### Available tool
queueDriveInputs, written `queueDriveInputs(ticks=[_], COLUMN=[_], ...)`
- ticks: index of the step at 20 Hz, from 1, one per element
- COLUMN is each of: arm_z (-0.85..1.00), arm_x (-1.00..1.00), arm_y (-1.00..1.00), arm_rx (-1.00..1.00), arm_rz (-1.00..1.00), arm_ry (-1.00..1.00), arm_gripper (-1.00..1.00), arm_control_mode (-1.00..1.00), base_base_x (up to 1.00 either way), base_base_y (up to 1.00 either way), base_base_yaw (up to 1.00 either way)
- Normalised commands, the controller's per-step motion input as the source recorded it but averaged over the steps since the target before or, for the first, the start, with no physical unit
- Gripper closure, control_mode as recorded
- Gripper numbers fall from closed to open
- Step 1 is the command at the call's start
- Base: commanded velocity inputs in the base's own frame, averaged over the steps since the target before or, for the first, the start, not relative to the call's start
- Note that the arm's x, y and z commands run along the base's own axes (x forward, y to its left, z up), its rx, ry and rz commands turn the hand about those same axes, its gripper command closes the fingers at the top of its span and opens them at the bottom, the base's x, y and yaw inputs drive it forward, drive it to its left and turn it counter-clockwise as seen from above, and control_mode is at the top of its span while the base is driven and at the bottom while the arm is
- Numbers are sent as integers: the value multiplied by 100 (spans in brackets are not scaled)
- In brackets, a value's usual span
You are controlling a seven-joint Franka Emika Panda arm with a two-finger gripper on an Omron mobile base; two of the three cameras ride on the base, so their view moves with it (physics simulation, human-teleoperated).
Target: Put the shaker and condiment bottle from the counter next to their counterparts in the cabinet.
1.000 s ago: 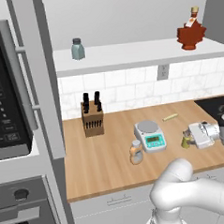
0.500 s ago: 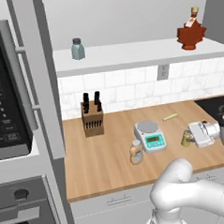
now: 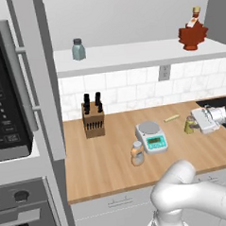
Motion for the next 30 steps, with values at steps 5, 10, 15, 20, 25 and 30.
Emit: queueDriveInputs(ticks=[5, 10, 15, 20, 25, 30], arm_z=[57, 53, 58, 71, 82, 87], arm_x=[-45, -82, -84, -68, -45, -20], arm_y=[34, 43, 38, 38, 37, 52], arm_rx=[-16, -21, -14, -2, 0, 0], arm_rz=[0, 0, 0, 0, 0, -2], arm_ry=[-1, -9, -15, -14, -10, -3], arm_gripper=[100, 100, 100, 100, 100, 100], arm_control_mode=[-100, -100, -100, -100, -100, -100], base_base_x=[0, 0, 0, 0, 0, 0], base_base_y=[0, 0, 0, 0, 0, 0], base_base_yaw=[0, 0, 0, 0, 0, 0])
